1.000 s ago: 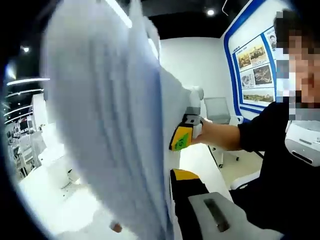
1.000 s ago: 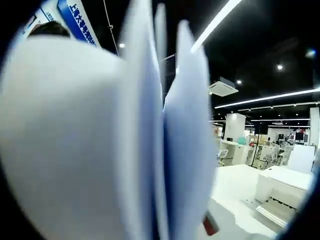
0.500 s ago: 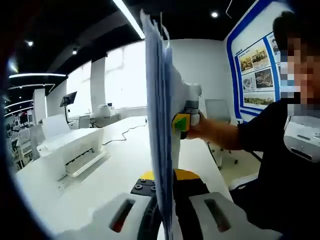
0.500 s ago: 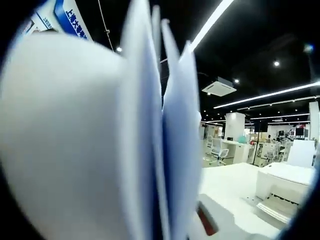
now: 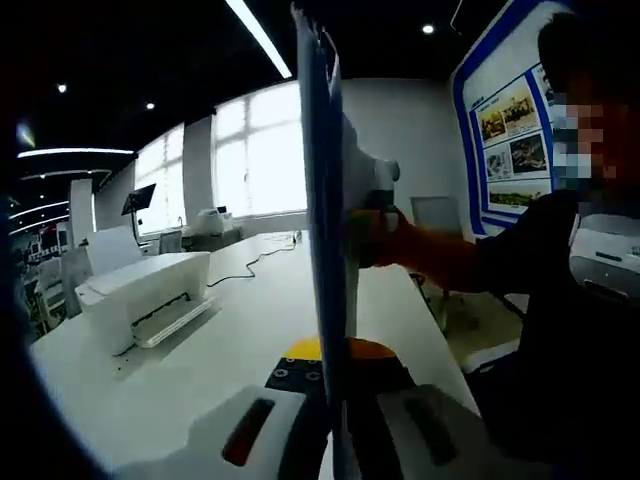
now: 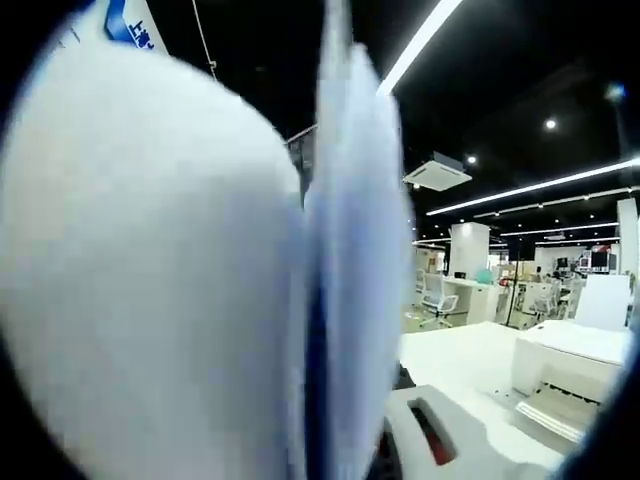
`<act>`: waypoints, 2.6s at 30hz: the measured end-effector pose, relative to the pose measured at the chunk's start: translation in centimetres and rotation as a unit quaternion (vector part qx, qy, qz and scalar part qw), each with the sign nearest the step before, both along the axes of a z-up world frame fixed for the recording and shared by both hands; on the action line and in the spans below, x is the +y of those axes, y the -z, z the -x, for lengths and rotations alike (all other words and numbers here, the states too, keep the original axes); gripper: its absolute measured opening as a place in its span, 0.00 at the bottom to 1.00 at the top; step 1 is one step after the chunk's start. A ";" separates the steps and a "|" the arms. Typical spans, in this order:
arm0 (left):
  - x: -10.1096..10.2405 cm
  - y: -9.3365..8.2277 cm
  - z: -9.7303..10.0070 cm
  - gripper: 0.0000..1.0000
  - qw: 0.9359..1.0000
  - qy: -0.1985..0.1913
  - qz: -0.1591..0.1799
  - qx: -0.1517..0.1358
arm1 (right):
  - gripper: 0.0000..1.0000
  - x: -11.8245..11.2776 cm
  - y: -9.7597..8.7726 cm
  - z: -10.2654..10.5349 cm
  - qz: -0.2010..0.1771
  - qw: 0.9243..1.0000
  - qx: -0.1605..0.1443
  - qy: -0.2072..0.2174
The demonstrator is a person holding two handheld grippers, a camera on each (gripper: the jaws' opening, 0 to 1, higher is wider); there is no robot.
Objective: Organize the stack of printing papers by aligning and flattening the scattered papers on the table
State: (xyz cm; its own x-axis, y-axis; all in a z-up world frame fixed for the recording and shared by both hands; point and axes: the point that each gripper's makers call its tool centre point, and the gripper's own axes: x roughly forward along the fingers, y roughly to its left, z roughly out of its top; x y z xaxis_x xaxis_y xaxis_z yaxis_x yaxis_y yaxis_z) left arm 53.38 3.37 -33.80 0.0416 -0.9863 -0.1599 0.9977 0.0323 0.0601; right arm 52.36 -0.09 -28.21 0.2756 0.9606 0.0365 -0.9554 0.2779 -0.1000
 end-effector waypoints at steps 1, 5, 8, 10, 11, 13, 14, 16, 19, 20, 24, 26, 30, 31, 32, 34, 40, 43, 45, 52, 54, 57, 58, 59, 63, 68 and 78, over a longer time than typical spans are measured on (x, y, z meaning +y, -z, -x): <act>0.1 0.0 -0.2 0.06 1.000 -0.002 0.002 0.003 | 0.26 -0.3 0.3 -0.1 0.002 1.000 -0.001 0.004; 0.4 0.0 -0.2 0.06 1.000 -0.006 0.004 0.010 | 0.26 -2.4 0.8 0.1 -0.009 1.000 0.007 0.016; 0.5 0.0 0.0 0.06 1.000 -0.003 0.002 0.000 | 0.24 -3.6 1.0 0.1 -0.018 1.000 0.007 0.022; 0.5 0.0 -0.1 0.06 1.000 -0.003 0.002 0.003 | 0.12 -3.8 1.3 0.2 -0.013 1.000 -0.006 0.021; 0.5 0.0 -0.3 0.06 1.000 -0.003 0.002 0.005 | 0.00 -4.0 1.4 0.2 -0.011 1.000 -0.012 0.020; 0.4 0.0 -0.3 0.06 1.000 -0.003 0.002 0.016 | 0.00 -3.9 1.3 0.3 -0.014 1.000 -0.005 0.015; 0.4 -0.1 -0.3 0.07 1.000 -0.004 0.000 0.019 | 0.00 -3.8 1.2 0.4 -0.013 1.000 -0.006 0.017; 0.5 -0.2 -0.5 0.07 1.000 -0.012 -0.003 0.021 | 0.00 -3.6 1.1 0.5 -0.011 1.000 -0.007 0.018; 0.7 -0.9 -0.7 0.07 1.000 -0.017 -0.002 0.016 | 0.00 -3.5 0.2 0.7 -0.010 1.000 -0.016 0.020; 0.7 -1.1 -0.7 0.07 1.000 -0.017 -0.002 0.016 | 0.00 -3.5 0.1 0.6 -0.011 1.000 -0.017 0.019; 1.1 -3.0 -1.0 0.07 1.000 -0.022 0.001 0.006 | 0.00 -3.3 -1.4 0.9 -0.021 0.999 -0.026 0.015; 1.1 -2.8 -1.0 0.08 1.000 -0.020 -0.001 0.005 | 0.00 -3.1 -1.3 0.9 -0.024 0.999 -0.026 0.011; 0.4 0.0 -1.4 0.26 0.999 -0.021 -0.016 0.029 | 0.20 -1.8 1.8 0.0 -0.005 1.000 0.011 0.017; 0.3 0.5 -1.3 0.25 0.999 -0.018 -0.021 0.033 | 0.16 -1.6 1.8 0.1 -0.012 1.000 0.014 0.010; 0.1 0.7 -1.2 0.25 0.999 -0.017 -0.022 0.035 | 0.15 -1.4 1.9 0.0 -0.013 1.000 0.015 0.008; -0.1 0.8 -1.1 0.25 0.999 -0.016 -0.026 0.037 | 0.12 -1.4 1.6 -0.1 -0.010 1.000 0.008 0.012; 0.0 0.0 -1.3 0.07 0.999 -0.018 -0.038 0.016 | 0.00 -1.3 0.9 -0.3 -0.002 1.000 0.000 0.013; -0.1 -0.6 -1.2 0.07 0.999 -0.017 -0.040 0.019 | 0.00 -1.3 0.3 -0.2 -0.012 1.000 -0.003 0.014; -0.1 -0.7 -1.1 0.07 0.999 -0.019 -0.040 0.016 | 0.00 -1.3 0.1 -0.2 -0.015 1.000 -0.004 0.014; -0.1 -0.9 -1.2 0.07 0.999 -0.018 -0.035 0.018 | 0.00 -1.3 0.0 -0.1 -0.016 1.000 -0.002 0.012; -0.1 -1.1 -1.2 0.07 0.999 -0.018 -0.032 0.017 | 0.00 -1.3 -0.2 0.0 -0.016 1.000 -0.003 0.010; -0.2 -1.3 -0.9 0.07 0.999 -0.015 -0.028 0.019 | 0.00 -1.3 -0.5 0.1 -0.015 1.000 -0.006 0.010; -0.2 -1.3 -0.9 0.07 0.999 -0.014 -0.027 0.020 | 0.00 -1.3 -0.5 0.1 -0.015 1.000 -0.006 0.009; -0.2 -1.3 -0.9 0.07 0.999 -0.014 -0.028 0.022 | 0.00 -1.3 -0.4 0.1 -0.014 1.000 -0.006 0.008; -0.6 0.3 -1.2 0.26 0.999 -0.020 -0.035 0.015 | 0.25 -0.7 1.1 -0.7 -0.013 0.999 0.020 0.022; -1.1 1.2 -1.5 0.25 0.998 -0.024 -0.043 0.035 | 0.16 -0.2 1.6 -0.7 0.000 1.000 0.012 0.016; -1.9 1.1 -2.2 0.25 0.996 -0.047 -0.052 0.058 | 0.07 0.6 0.8 -0.8 0.008 1.000 -0.008 0.024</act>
